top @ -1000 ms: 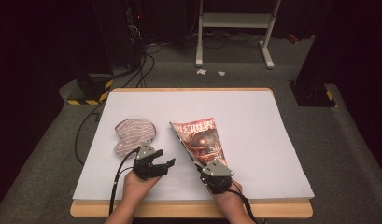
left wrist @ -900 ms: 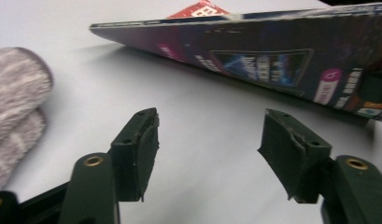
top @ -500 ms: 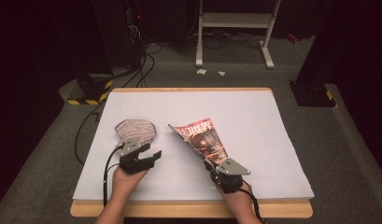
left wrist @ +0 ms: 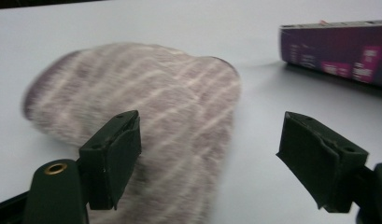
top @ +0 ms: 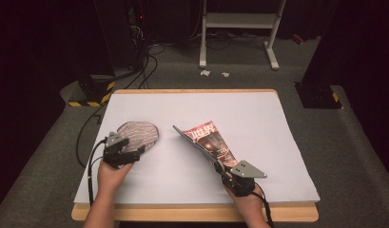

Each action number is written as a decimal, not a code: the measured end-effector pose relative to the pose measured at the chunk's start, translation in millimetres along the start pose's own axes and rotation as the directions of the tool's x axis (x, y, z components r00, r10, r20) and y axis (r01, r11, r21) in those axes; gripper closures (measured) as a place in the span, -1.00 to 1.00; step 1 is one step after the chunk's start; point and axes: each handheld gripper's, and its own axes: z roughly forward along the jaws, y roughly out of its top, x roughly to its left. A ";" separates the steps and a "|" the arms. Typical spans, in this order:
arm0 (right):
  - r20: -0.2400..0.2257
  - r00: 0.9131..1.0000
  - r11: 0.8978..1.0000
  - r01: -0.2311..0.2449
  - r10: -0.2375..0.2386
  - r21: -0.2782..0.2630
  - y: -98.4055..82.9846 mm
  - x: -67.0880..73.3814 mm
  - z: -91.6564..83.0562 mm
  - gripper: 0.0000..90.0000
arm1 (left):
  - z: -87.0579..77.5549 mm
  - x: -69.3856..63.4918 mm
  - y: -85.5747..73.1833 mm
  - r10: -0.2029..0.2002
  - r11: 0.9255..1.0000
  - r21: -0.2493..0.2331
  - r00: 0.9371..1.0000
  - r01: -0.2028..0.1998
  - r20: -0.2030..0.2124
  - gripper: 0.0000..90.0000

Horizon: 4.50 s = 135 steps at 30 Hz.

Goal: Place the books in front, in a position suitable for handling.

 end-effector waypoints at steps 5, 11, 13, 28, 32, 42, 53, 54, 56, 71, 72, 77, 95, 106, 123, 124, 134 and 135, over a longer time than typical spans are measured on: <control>-0.004 1.000 1.000 -0.022 0.022 -0.007 -1.3 -3.7 -4.4 0.86 | 14.0 27.5 1.5 -0.003 0.998 0.055 0.998 0.007 -0.065 -0.63; -0.015 0.999 0.999 -0.036 0.036 -0.003 -4.1 -6.9 -4.2 0.86 | 39.4 35.4 -2.7 -0.005 0.988 0.157 0.999 0.012 -0.043 -0.66; -0.010 1.000 1.000 -0.028 0.028 -0.005 -3.3 -6.0 -4.2 0.86 | 45.3 33.6 -6.0 0.011 0.981 0.195 0.999 -0.003 -0.040 -0.61; -0.019 0.999 1.000 -0.026 0.026 0.009 -4.4 -4.6 -3.2 0.86 | 30.7 24.3 -16.3 -0.012 0.991 0.136 1.000 0.011 0.006 0.37; -0.020 1.000 1.000 -0.023 0.023 0.006 -4.7 -5.1 -3.3 0.86 | 24.2 27.8 -19.8 -0.076 0.993 0.098 0.996 0.071 0.050 0.40; -0.022 1.000 1.000 -0.019 0.019 0.004 -5.0 -5.2 -4.3 0.86 | 10.7 9.9 -14.5 -0.068 0.998 0.001 0.994 0.068 0.080 0.40; -0.030 1.000 1.000 -0.005 0.005 0.010 -5.5 -5.9 -3.4 0.86 | -9.2 -24.8 4.6 -0.041 0.992 -0.113 0.982 0.063 0.185 0.40; -0.030 1.000 1.000 -0.004 0.005 0.009 -5.6 -5.9 -3.3 0.86 | -11.2 -29.0 7.2 -0.027 0.991 -0.123 0.982 0.051 0.188 0.40; -0.030 1.000 1.000 -0.003 0.003 0.009 -5.8 -5.7 -3.1 0.86 | -14.4 -39.5 13.2 -0.014 0.989 -0.139 0.978 0.044 0.207 0.40; -0.038 0.999 1.000 0.001 0.000 0.015 -8.1 -4.4 -1.3 0.86 | -2.1 -116.3 54.6 0.108 0.980 -0.192 0.941 -0.047 0.321 0.39; -0.038 0.999 1.000 0.001 0.000 0.015 -8.1 -4.4 -1.3 0.86 | -1.2 -122.2 56.4 0.118 0.979 -0.195 0.938 -0.055 0.328 0.39; -0.040 0.999 1.000 -0.003 0.004 0.012 -8.5 -4.9 -1.2 0.86 | 18.9 -155.2 63.8 0.167 0.978 -0.177 0.927 -0.112 0.336 0.38; -0.065 0.997 0.999 -0.042 0.042 0.013 -9.5 -7.4 0.6 0.86 | 91.3 -75.8 53.7 0.085 0.996 -0.015 0.989 -0.084 0.119 0.38; -0.063 0.997 0.999 -0.032 0.033 0.012 -10.2 -6.1 1.0 0.86 | 75.4 -104.8 56.7 0.112 0.994 -0.040 0.970 -0.106 0.214 0.38; -0.055 0.998 1.000 -0.023 0.023 0.002 -13.8 -3.9 2.6 0.85 | 12.3 -207.3 56.5 0.191 0.980 -0.146 0.866 -0.137 0.462 0.36; -0.055 0.998 1.000 -0.022 0.022 0.002 -14.0 -3.7 2.8 0.85 | 10.7 -207.5 55.9 0.192 0.979 -0.148 0.865 -0.138 0.464 0.36; -0.051 0.999 1.000 -0.016 0.016 0.004 -14.4 -1.9 5.1 0.85 | -4.3 -201.3 45.7 0.200 0.977 -0.163 0.862 -0.139 0.466 0.36; -0.050 0.999 1.000 -0.013 0.014 0.006 -14.5 -1.0 5.9 0.85 | -5.6 -201.5 45.0 0.206 0.976 -0.167 0.862 -0.143 0.463 0.36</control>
